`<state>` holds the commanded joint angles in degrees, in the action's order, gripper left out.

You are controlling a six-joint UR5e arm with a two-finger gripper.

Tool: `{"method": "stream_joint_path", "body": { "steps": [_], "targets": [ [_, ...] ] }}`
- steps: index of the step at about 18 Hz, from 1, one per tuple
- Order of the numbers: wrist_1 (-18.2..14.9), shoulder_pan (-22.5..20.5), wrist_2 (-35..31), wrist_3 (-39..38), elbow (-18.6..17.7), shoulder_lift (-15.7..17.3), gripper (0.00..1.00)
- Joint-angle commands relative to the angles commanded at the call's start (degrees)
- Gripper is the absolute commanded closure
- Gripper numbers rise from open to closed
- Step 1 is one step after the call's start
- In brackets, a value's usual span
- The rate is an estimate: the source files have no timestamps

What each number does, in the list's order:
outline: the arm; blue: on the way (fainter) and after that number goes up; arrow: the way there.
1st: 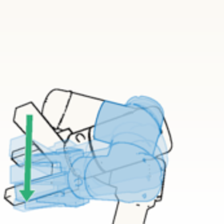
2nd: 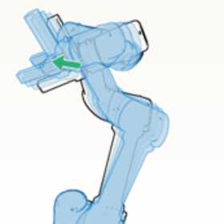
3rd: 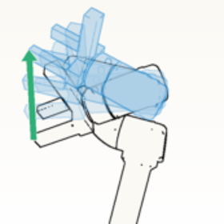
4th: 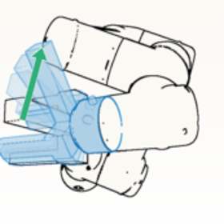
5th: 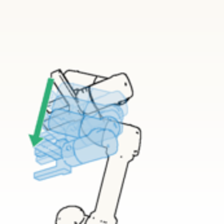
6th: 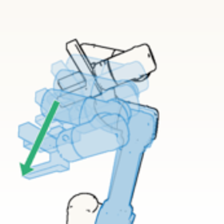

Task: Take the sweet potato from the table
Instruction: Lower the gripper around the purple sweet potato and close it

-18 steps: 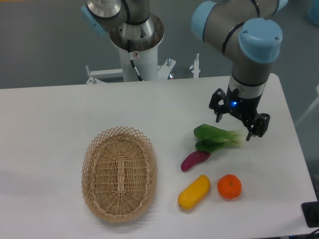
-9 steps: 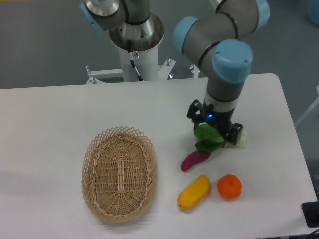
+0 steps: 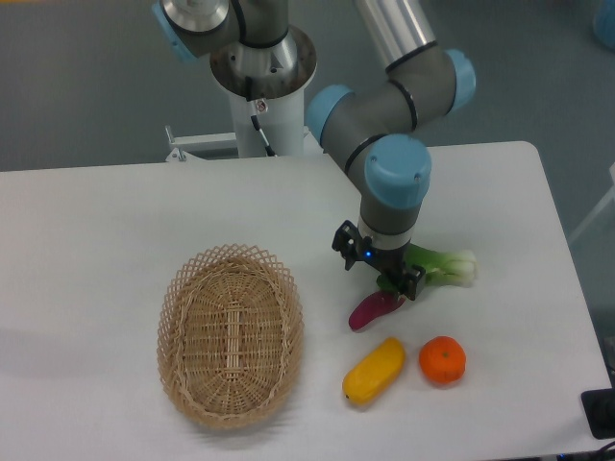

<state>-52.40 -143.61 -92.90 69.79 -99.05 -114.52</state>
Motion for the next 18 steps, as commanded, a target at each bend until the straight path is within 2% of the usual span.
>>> {"method": "stream_joint_path", "body": {
  "steps": [3,5,10,14,18],
  "targets": [
    [4.75,0.18,-0.18,0.09,-2.11,-1.06,0.00],
    [6.25,0.18,-0.09,0.09,-2.20,-2.02,0.00],
    [6.52,1.14,-0.09,-0.35,-2.38,-3.52,0.00],
    [6.43,1.06,0.35,0.96,-3.69,-1.42,0.00],
    [6.52,1.14,-0.09,1.14,-4.49,-2.29,0.00]
  ]
}}
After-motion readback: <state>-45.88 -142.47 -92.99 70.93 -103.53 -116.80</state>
